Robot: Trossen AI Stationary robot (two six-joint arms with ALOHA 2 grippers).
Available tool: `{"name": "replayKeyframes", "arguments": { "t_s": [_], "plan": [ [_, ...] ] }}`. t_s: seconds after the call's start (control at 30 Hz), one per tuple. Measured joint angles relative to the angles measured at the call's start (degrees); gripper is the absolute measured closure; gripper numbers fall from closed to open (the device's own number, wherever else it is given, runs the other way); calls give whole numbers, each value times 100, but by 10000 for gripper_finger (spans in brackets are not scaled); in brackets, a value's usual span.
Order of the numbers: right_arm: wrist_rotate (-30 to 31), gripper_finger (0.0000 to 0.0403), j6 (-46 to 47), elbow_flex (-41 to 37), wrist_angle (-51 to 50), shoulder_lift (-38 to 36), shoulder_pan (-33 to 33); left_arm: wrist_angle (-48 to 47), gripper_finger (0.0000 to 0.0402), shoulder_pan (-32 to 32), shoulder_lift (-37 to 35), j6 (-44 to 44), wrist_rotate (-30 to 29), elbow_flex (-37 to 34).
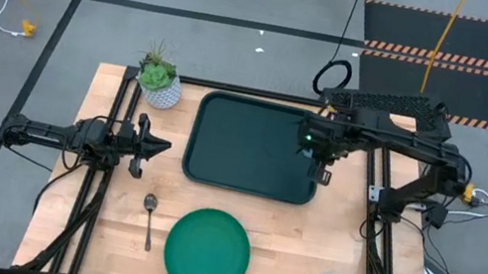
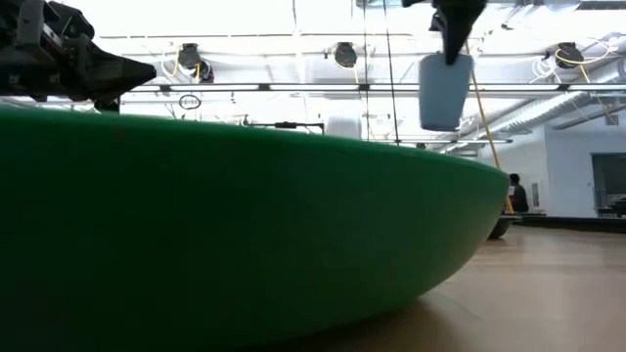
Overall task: Pick and place plate/cup/fork/spoon on tray
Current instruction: Put the blue cup on the black tray
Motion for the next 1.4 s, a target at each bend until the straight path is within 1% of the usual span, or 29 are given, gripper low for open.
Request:
{"name": "replayKeyframes", "arguments": {
  "t_s": [0.17, 0.33, 0.5, 0.67, 0.87, 1.07, 1.13, 1.23, 1.4],
  "plan": [
    [9, 403, -559, 492, -5, 225, -345, 1, 371, 1, -2, 8, -49, 0],
    [17, 403, -1086, 965, -2, 411, -882, 1, 371, 0, 0, 6, -58, 0],
    [17, 403, -1681, 1276, -5, 596, -1443, 1, 371, 1, 0, 6, -63, 0],
    [0, 403, -2089, 1397, -5, 827, -1977, -1, 371, 0, 0, 6, -65, 0],
    [-13, 403, -2387, 1397, -5, 1176, -2455, 1, 371, 0, 0, 36, -71, 0],
    [-26, 403, -2421, 1397, 0, 1510, -2723, 1, 371, 2, -2, 54, -76, 0],
    [-69, 403, -2420, 1397, 2, 1595, -2765, -1, 371, 0, -1, 54, -76, 0],
    [-321, 403, -2420, 1397, 57, 1705, -2800, 1, 371, 2, 0, 54, -76, 0],
    [-335, 403, -2392, 1371, 232, 1779, -2800, -1, 371, 1, -1, 128, -78, 0]
  ]
}}
